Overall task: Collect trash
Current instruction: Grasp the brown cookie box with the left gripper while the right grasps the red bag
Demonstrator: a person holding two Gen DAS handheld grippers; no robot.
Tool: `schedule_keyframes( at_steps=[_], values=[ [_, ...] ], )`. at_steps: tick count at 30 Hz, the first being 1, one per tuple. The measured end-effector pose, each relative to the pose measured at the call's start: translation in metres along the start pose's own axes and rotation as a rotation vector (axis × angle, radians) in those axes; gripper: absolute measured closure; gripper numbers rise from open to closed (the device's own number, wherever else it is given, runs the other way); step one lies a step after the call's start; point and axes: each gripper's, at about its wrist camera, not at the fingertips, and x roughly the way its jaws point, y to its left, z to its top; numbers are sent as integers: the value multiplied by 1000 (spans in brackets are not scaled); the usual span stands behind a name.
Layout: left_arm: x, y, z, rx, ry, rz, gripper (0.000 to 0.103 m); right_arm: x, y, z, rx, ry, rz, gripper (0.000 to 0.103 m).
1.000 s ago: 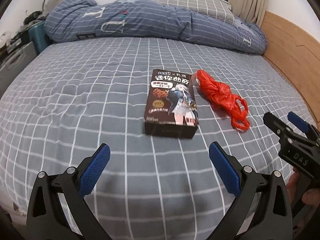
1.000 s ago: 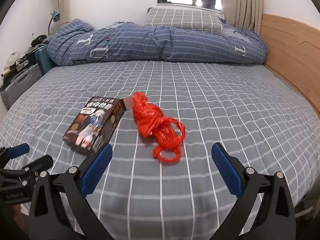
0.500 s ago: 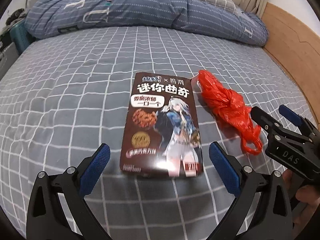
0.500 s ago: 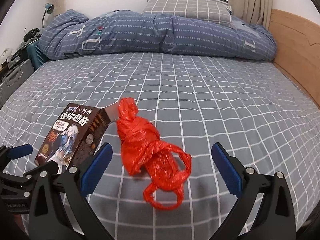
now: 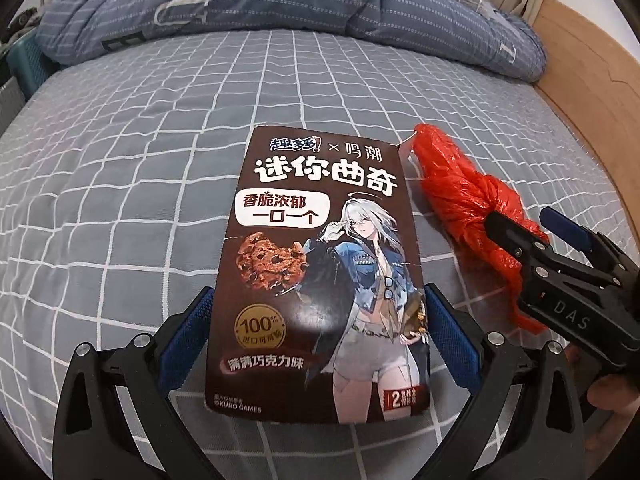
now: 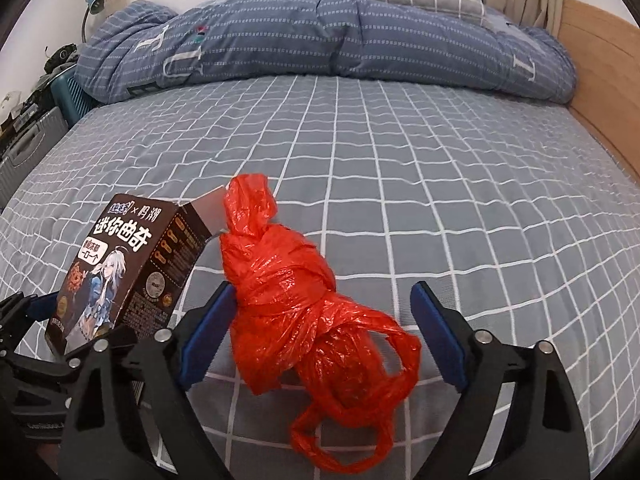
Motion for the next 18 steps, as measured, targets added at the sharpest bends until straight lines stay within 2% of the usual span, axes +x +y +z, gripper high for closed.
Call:
schedule_keyframes(
  at_steps=[3,5,6,8,9,10,13,18],
  values=[
    [3,-3,-2,12,-3,14,7,4,2,-2,2,15,20,26],
    [5,-5,-1,21,-1,16,14,6,3,-3,0,25,33,31],
    [4,-4,-2,20,-6,15,14,8,4,-4,-1,34,41,34],
    [3,-4,-3,18,-11,9,15,10,5,-5,5,51,58,50],
    [2,-3,-4,17,-12,6,15,12,5,-6,11,64,58,62],
    [1,-2,-5,13,-16,2,15,12,4,-6,17,66,58,66],
    [-4,0,-4,6,-36,12,15,8,5,-5,23,57,63,71],
    [-17,7,-2,-10,-63,15,15,0,2,-3,40,35,49,71]
  ],
)
